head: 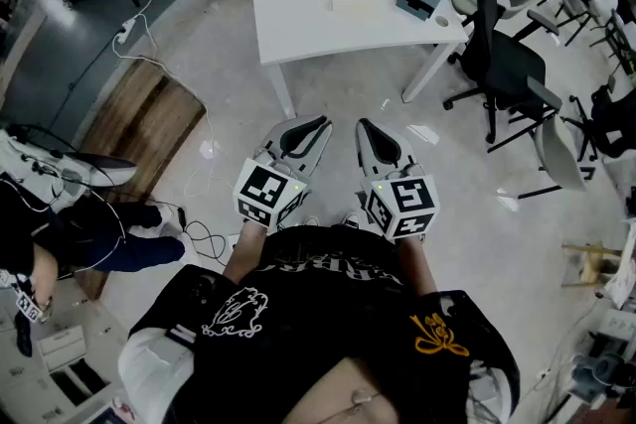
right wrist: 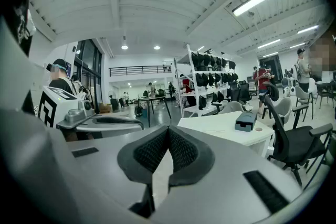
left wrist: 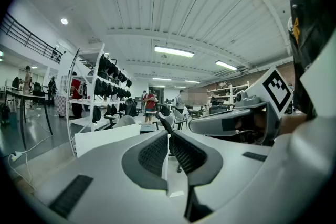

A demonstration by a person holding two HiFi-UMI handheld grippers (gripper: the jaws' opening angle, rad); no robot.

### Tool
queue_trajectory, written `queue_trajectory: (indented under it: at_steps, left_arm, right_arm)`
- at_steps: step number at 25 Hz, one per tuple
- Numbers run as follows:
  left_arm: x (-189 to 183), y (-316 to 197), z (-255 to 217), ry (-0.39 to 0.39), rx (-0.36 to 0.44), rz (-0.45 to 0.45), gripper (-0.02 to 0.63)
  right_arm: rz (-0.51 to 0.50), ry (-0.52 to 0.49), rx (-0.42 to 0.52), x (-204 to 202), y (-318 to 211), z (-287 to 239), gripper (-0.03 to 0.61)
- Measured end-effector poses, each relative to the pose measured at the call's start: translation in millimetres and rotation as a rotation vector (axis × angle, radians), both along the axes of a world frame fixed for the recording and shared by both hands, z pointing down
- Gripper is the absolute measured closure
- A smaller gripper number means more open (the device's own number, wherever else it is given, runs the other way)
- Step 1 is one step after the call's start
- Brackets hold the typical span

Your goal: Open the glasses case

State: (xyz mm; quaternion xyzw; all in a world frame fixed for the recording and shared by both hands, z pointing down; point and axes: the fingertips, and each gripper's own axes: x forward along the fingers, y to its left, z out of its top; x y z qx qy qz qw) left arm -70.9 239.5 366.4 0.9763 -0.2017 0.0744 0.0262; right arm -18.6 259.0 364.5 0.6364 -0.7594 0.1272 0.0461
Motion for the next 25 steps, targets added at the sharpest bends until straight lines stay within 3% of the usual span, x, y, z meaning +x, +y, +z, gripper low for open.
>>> queue_trajectory:
  at_steps: [8, 13, 25]
  left_arm:
    - [16, 1, 3, -0.027, 0.004, -0.012, 0.568]
    - [23, 0, 4, -0.048, 0.012, -0.022, 0.568]
    - [62, 21, 7, -0.048, 0.021, -0.052, 0.568]
  right_arm:
    - [-0.015, -0.014, 0.01, 17, -2, 3, 0.565]
    - [-0.026, -0.081, 0.044, 19, 2, 2, 0.565]
    - [-0.038, -0.103, 0.029, 59, 26, 16, 0.565]
